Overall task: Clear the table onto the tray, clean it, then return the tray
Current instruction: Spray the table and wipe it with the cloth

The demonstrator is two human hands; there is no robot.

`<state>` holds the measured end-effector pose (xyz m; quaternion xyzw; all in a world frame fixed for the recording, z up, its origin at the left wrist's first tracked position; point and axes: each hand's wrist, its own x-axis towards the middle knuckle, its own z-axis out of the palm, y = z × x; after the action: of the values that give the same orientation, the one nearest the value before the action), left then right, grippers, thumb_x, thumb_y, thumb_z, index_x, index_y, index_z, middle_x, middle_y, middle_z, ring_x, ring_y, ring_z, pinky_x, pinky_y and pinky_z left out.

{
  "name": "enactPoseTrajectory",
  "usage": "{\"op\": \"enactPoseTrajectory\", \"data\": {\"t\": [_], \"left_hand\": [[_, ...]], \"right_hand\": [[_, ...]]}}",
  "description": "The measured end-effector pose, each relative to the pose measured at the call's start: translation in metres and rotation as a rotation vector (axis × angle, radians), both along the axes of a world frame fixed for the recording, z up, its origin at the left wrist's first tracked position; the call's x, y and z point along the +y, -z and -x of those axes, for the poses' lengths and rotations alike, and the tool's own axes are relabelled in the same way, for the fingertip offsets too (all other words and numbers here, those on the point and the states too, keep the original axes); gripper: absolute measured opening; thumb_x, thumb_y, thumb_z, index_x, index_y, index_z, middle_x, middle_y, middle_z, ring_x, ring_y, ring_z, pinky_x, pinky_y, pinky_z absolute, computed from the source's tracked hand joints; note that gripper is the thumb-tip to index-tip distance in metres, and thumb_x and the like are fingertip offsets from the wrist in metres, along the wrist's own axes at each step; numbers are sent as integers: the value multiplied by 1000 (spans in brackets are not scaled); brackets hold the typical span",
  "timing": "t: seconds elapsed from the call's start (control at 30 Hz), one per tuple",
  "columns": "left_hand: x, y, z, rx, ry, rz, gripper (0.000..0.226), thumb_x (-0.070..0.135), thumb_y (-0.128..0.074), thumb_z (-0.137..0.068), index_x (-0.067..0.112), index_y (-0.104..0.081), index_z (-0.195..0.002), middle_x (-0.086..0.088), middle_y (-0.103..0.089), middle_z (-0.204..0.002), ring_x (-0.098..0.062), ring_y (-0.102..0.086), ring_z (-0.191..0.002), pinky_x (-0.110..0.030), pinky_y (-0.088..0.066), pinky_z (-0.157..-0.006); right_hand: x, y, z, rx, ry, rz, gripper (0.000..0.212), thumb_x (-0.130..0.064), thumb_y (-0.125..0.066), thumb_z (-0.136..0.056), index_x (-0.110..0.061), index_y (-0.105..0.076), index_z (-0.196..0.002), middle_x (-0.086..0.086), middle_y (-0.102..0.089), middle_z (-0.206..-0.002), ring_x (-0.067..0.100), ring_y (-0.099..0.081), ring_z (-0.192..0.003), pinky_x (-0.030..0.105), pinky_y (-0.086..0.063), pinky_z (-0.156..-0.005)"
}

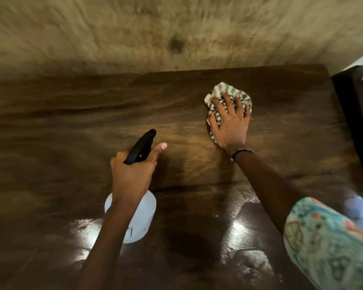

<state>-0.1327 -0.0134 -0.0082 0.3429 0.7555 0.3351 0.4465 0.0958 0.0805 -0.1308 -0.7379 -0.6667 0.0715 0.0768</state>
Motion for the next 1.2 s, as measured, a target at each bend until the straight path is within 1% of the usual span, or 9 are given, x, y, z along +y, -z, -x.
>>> {"op": "enactPoseTrajectory", "data": {"t": [0.2,0.3,0.4,0.53,0.67,0.77,0.9,1.03,1.2], "left_hand": [[10,1,68,-13,1,21,31,54,-76,-64,27,-64,-73,-12,-68,-80,-6,-58,-54,-18,-42,-51],[9,0,109,-41,-70,17,30,50,-80,-63,27,-60,-65,-10,-70,-73,-6,-59,-51,-24,-41,-55],[5,1,149,-21,-95,41,33,52,-80,-62,26,-61,-70,-13,-70,-81,-17,-65,-64,-25,-43,-56],[-6,2,209,-2,-148,24,33,49,-81,-62,28,-56,-60,-12,-70,-69,-6,-55,-43,-21,-40,-47],[-20,1,264,-22,-176,35,25,52,-80,-61,35,-63,-54,-10,-70,-72,-11,-54,-51,-27,-41,-59],[-31,0,306,-16,-206,31,28,51,-80,-62,31,-59,-61,-11,-70,-75,-9,-49,-44,-27,-39,-57],[-45,0,348,-28,-251,23,22,52,-79,-61,38,-62,-64,-11,-69,-75,-12,-52,-48,-24,-40,-53],[-61,3,383,-17,-285,31,30,55,-78,-58,32,-62,-69,-7,-69,-82,-12,-59,-57,-25,-42,-57],[-77,9,410,20,-310,32,41,60,-75,-54,29,-54,-71,-1,-69,-71,-6,-59,-48,-21,-42,-51]], "right_hand": [[43,5,86,4,-17,-6,50,-50,-37,-95,-36,-38,-143,-5,-28,-157,30,-18,-146,56,-10,-117],[56,7,141,3,-46,-19,50,-50,-37,-95,-36,-39,-143,-5,-28,-157,30,-19,-146,55,-11,-116],[65,7,198,-1,-82,-28,50,-50,-36,-95,-36,-39,-142,-5,-29,-156,30,-20,-145,55,-11,-116],[71,8,277,-9,-133,-17,50,-50,-35,-95,-36,-37,-143,-6,-26,-158,30,-18,-146,55,-9,-116],[73,8,344,-12,-168,-11,50,-51,-34,-95,-37,-36,-144,-6,-24,-158,30,-17,-146,56,-8,-116],[71,7,397,3,-200,-2,50,-50,-33,-96,-37,-35,-144,-6,-23,-158,30,-15,-146,56,-6,-115],[69,6,463,24,-252,-4,49,-50,-33,-96,-37,-35,-144,-6,-22,-159,31,-14,-147,56,-4,-116],[66,4,526,20,-337,8,48,-50,-32,-97,-37,-37,-143,-6,-22,-159,31,-15,-146,56,-5,-116],[41,2,577,-1,-493,-9,47,-49,-31,-97,-35,-39,-141,-5,-27,-157,29,-18,-146,55,-9,-116]]}}
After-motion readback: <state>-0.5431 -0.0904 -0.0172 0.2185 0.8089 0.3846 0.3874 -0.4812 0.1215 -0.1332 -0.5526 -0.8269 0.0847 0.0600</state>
